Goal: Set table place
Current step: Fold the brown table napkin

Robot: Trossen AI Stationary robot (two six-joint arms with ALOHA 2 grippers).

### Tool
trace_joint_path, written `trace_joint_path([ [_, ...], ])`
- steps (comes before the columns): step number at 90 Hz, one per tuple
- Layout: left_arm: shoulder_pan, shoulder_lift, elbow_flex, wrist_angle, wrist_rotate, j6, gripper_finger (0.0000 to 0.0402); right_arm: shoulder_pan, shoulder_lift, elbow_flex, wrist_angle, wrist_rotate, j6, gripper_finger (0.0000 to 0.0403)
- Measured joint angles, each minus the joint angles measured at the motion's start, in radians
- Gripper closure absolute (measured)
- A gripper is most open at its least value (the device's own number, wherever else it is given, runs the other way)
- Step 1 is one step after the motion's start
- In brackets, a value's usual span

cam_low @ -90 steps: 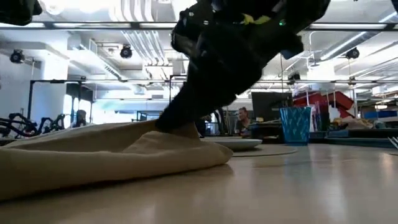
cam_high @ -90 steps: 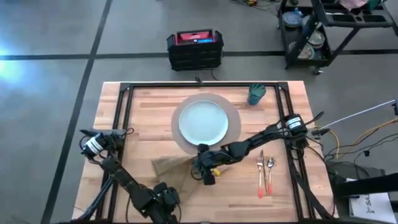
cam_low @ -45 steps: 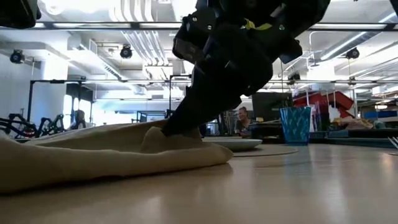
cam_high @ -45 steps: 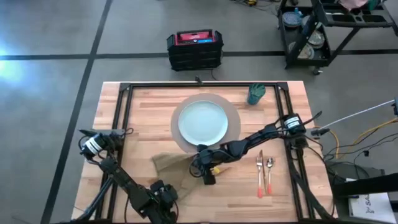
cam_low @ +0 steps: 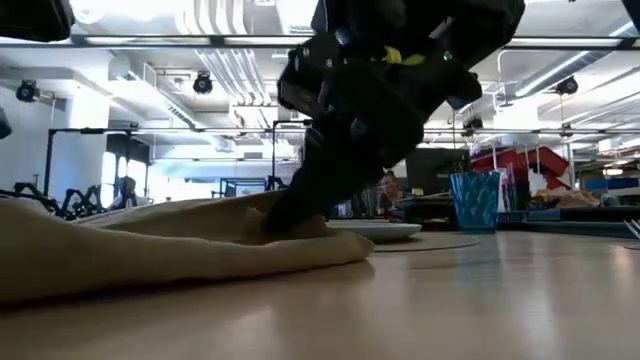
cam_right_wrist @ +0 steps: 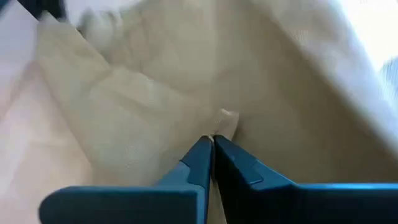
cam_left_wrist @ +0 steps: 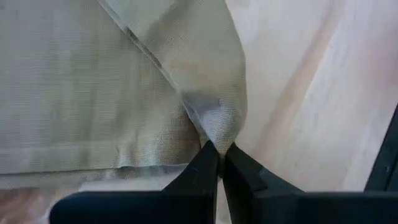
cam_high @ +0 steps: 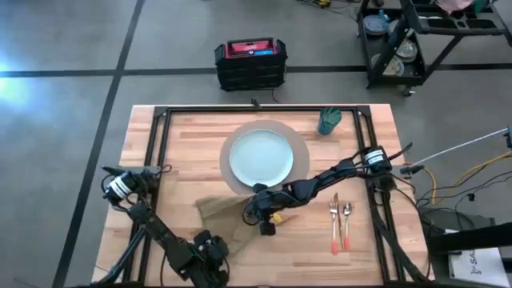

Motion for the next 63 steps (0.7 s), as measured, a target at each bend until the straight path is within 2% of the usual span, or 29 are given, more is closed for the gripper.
trace_joint_path([
  [18, 0.000, 0.000, 0.000, -0.010, -0.002, 0.000, 0.0401, -0.010, 0.005, 0.000, -0.008, 0.005, 0.033, 0.0402],
  [33, 0.000, -0.006, 0.000, -0.023, -0.008, 0.000, 0.0401, -0.006, -0.024, 0.000, -0.051, 0.081, 0.021, 0.0403],
  [47, 0.000, -0.031, 0.043, -0.103, -0.093, 0.023, 0.0401, 0.016, -0.106, 0.000, -0.153, 0.169, 0.004, 0.0403],
  [63, 0.000, -0.082, 0.128, -0.287, -0.143, 0.065, 0.0401, 0.068, -0.242, 0.000, -0.234, 0.268, -0.023, 0.0403],
])
